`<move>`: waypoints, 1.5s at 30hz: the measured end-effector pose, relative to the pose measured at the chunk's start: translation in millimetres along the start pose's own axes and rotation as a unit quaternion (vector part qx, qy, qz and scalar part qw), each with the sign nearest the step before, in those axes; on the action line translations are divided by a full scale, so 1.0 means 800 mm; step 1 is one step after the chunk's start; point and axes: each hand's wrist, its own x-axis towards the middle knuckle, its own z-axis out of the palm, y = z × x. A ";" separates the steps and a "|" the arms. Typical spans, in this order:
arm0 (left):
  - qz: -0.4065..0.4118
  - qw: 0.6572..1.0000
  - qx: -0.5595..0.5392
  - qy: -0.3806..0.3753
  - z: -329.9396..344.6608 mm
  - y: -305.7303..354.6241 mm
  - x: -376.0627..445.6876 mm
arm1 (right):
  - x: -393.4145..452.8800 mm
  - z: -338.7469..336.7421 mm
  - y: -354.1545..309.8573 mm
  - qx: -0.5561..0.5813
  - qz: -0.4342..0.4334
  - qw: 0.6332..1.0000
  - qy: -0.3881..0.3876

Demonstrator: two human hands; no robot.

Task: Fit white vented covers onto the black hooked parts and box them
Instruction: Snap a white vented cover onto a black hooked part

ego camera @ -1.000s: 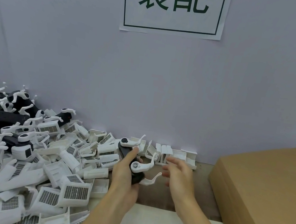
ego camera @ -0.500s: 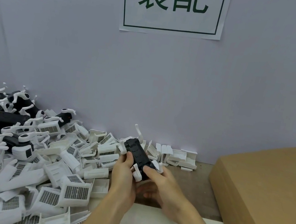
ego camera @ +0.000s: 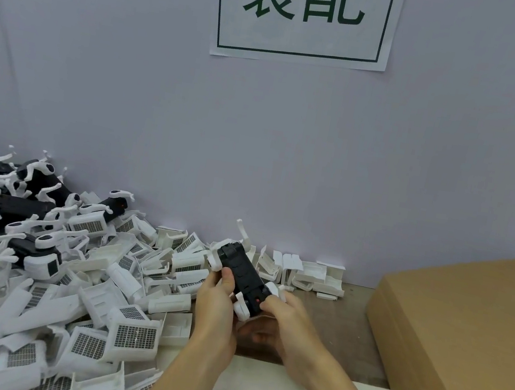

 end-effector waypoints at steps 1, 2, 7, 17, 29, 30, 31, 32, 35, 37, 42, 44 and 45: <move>0.002 1.000 0.005 0.002 0.000 0.000 0.000 | 0.001 -0.002 0.001 -0.004 0.003 1.000 0.002; 0.005 1.000 0.011 0.002 0.000 0.000 -0.001 | 0.003 -0.003 0.003 -0.010 0.005 1.000 0.005; 0.022 0.999 0.042 -0.004 0.001 -0.001 -0.004 | 0.004 -0.002 0.004 -0.053 0.012 0.998 0.041; 0.030 0.998 0.057 -0.007 0.001 -0.001 -0.005 | 0.001 -0.001 0.000 -0.038 0.010 0.999 0.031; 0.024 0.998 0.052 0.008 -0.002 -0.005 0.001 | 0.001 -0.001 -0.001 -0.013 0.015 1.000 0.010; 0.026 0.998 0.059 0.007 -0.001 -0.005 0.000 | 0.001 -0.001 -0.001 -0.014 0.014 1.000 0.012; 0.028 0.998 0.062 0.005 0.000 -0.005 -0.001 | 0.001 -0.001 -0.001 -0.016 0.011 1.000 0.013; 0.028 0.998 0.063 0.001 0.001 -0.005 -0.001 | 0.001 -0.001 0.000 -0.021 0.009 1.000 0.016; 0.028 0.998 0.064 -0.003 0.002 -0.005 0.000 | 0.001 -0.002 0.000 -0.026 0.008 0.999 0.027; 0.027 0.998 0.061 -0.004 0.001 -0.006 0.000 | 0.000 -0.002 0.001 -0.005 0.010 1.000 0.021; 0.033 0.998 0.058 -0.004 0.001 -0.008 0.002 | 0.000 -0.002 -0.001 0.026 0.006 1.000 0.007; 0.034 0.998 0.056 -0.007 0.001 -0.009 0.003 | 0.001 -0.001 -0.001 0.029 0.005 1.000 0.006; 0.034 0.998 0.055 -0.010 0.000 -0.009 0.003 | 0.000 -0.001 -0.001 0.028 0.005 1.000 0.006</move>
